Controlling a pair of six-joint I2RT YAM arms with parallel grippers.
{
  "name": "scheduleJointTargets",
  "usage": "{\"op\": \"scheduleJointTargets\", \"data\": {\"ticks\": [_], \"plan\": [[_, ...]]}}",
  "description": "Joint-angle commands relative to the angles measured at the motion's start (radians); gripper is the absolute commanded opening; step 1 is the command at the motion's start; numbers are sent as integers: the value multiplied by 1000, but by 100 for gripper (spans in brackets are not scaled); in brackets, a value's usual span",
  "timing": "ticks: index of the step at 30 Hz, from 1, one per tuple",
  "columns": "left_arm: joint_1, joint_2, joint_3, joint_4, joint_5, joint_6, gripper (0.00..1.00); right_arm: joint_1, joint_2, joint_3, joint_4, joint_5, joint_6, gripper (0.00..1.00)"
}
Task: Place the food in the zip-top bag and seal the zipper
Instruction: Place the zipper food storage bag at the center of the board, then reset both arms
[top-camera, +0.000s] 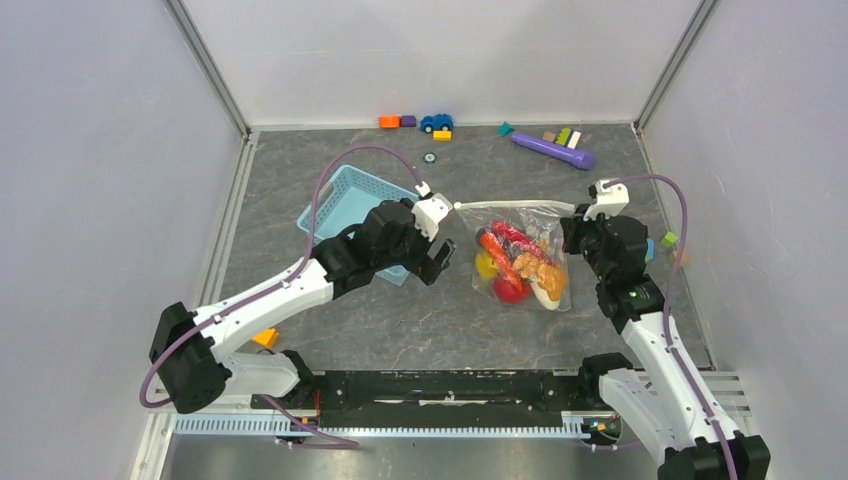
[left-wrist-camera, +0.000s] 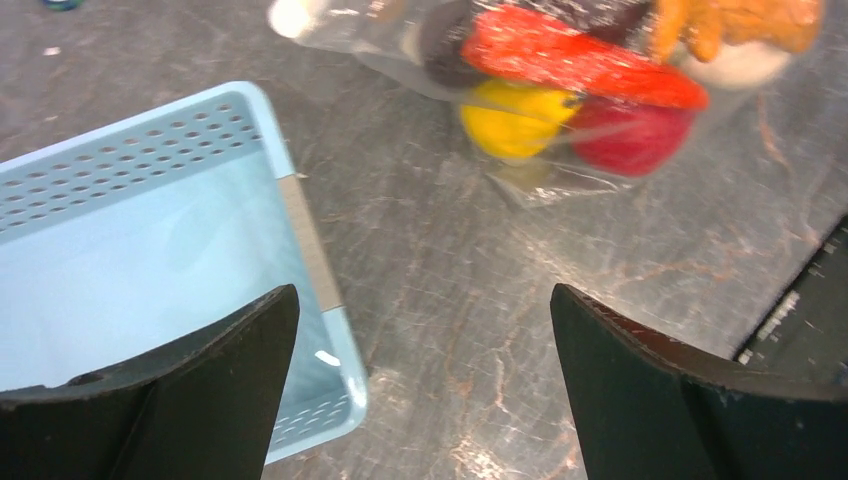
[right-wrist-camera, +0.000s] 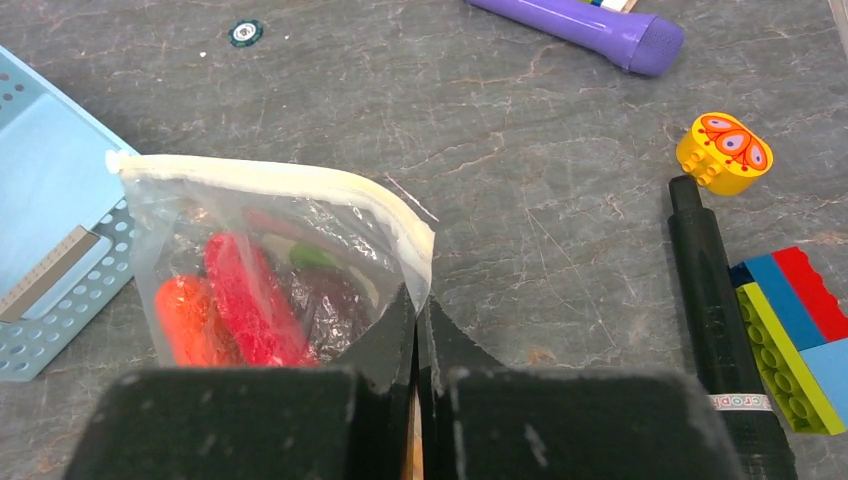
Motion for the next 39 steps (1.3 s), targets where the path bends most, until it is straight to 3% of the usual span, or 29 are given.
{"op": "scheduleJointTargets", "data": {"ticks": [1, 8, 13, 19, 21, 23, 24, 27, 39], "plan": [[4, -58, 16, 102, -212, -42, 100, -1, 18, 34, 30, 36, -19, 0], [63, -40, 41, 138, -596, -211, 100, -3, 60, 28, 29, 208, -3, 0], [193, 12, 87, 74, -668, -392, 100, -5, 110, 17, 45, 287, 0, 4], [264, 53, 127, 9, -712, -506, 100, -9, 180, 0, 83, 362, 2, 11], [286, 55, 128, 2, -708, -527, 100, -11, 204, 7, 86, 367, -5, 29], [305, 55, 132, -18, -704, -551, 100, -13, 230, 23, 86, 368, -3, 67], [314, 51, 133, -29, -707, -566, 100, -13, 240, 34, 86, 368, -2, 78], [332, 24, 119, -47, -715, -598, 100, -14, 250, 70, 58, 389, 14, 96], [338, -174, 29, -66, -754, -640, 100, -14, -30, 61, -10, 611, 26, 98]]}}
